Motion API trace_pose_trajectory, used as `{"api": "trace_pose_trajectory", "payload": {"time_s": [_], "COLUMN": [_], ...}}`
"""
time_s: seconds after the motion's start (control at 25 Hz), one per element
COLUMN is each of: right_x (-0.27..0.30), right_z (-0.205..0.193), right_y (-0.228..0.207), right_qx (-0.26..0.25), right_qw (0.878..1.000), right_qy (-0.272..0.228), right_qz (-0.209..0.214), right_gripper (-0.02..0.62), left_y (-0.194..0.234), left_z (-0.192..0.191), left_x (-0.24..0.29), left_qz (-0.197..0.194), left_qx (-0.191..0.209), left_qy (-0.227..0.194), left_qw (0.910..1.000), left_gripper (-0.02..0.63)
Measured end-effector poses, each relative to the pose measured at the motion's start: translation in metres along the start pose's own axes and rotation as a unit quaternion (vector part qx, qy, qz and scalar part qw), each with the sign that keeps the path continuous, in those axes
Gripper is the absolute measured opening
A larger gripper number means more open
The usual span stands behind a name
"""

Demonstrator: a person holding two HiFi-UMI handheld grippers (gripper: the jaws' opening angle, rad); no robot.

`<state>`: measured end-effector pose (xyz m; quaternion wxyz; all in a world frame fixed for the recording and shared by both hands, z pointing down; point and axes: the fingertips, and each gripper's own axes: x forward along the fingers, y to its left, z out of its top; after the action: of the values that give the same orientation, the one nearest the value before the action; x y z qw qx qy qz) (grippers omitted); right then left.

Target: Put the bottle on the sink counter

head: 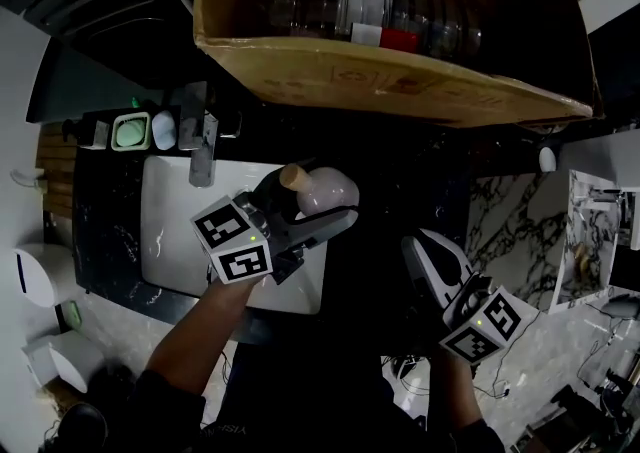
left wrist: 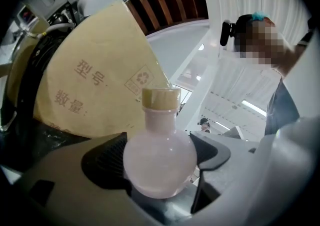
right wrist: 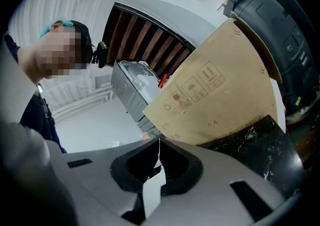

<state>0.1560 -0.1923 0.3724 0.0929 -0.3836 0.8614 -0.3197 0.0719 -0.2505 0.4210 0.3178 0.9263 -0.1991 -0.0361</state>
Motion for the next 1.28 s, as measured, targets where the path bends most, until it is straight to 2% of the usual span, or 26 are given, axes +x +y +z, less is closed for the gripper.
{"api": "trace_pose_trajectory", "payload": {"time_s": [0.24,0.36,0.6,0.88,1.28], "right_x": [0.014,0.013,0.012,0.009,0.011], "right_z": [0.003,-0.001,-0.004,-0.009,-0.015], "right_y": [-0.009,-0.017,-0.024,-0.033,-0.046], "right_qx": [0.008,-0.004,-0.006,-0.002,0.005], "right_qw": [1.0,1.0,1.0,1.0,1.0], "right_qy": [-0.004,0.005,0.007,0.009,0.015], "right_qz": [-0.004,-0.009,-0.017,-0.023,-0.026], "right_gripper": [0.028,0.028,0.028,0.028,0.026], "left_y": [0.02,0.028,0.044,0.063,0.083], "left_z": [-0.004,-0.005,-0.014,-0.025,-0.038], "left_x": [0.019,0.029,0.048,0.068,0.092], "left_qz": [0.003,0.002,0.01,0.029,0.065], "left_qx": [0.029,0.047,0.092,0.159,0.226], "left_qy": [0.026,0.039,0.073,0.116,0.155], "left_qw": [0.9992,0.9981,0.9931,0.98,0.9596], "left_gripper": [0.391,0.391,0.391,0.391,0.391]}}
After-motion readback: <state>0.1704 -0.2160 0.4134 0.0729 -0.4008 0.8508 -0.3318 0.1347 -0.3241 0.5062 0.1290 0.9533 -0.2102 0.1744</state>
